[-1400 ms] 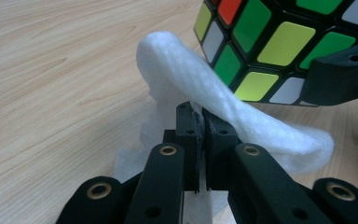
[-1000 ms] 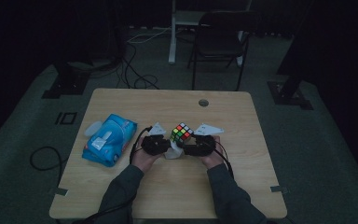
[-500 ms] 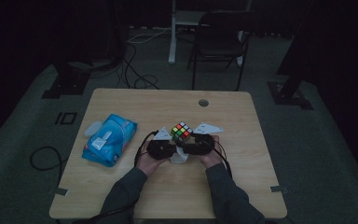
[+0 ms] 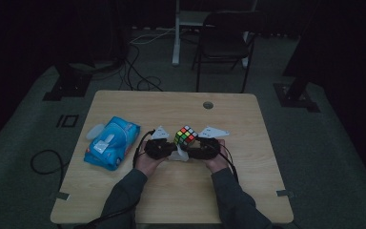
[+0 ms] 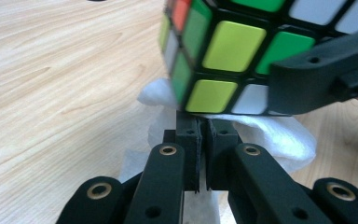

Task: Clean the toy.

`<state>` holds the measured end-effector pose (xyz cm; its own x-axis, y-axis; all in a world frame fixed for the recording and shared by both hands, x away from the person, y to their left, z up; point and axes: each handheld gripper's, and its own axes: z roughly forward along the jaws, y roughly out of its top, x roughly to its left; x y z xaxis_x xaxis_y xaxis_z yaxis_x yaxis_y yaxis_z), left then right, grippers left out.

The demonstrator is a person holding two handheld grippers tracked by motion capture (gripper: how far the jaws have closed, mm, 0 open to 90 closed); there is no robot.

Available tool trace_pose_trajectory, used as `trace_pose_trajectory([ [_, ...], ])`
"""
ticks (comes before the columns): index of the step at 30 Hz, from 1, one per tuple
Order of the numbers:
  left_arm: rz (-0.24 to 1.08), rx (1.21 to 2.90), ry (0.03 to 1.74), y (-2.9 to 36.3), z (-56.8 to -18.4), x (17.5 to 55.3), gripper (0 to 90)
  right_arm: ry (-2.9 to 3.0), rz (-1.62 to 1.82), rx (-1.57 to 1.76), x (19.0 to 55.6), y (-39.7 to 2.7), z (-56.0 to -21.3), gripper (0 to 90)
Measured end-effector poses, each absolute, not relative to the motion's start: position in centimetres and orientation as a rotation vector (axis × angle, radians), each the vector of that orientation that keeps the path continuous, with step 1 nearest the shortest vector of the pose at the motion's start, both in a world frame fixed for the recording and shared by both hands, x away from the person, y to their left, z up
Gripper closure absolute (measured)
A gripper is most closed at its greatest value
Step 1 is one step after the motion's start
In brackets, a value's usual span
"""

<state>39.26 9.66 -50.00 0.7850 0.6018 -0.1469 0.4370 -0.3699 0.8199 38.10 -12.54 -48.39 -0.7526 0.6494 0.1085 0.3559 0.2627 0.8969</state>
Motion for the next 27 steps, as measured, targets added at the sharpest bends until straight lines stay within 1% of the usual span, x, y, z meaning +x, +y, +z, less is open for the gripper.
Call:
trace_pose_trajectory([
  [14,0.244,2.01,0.8,10.3,-49.89,39.63,87.2,2.255,1.488,0.933,37.82,-12.94,-48.51,34.1],
  [27,0.219,2.017,0.78,9.7,-50.02,39.39,87.2,2.252,1.513,0.97,38.29,-12.56,-48.54,34.1],
])
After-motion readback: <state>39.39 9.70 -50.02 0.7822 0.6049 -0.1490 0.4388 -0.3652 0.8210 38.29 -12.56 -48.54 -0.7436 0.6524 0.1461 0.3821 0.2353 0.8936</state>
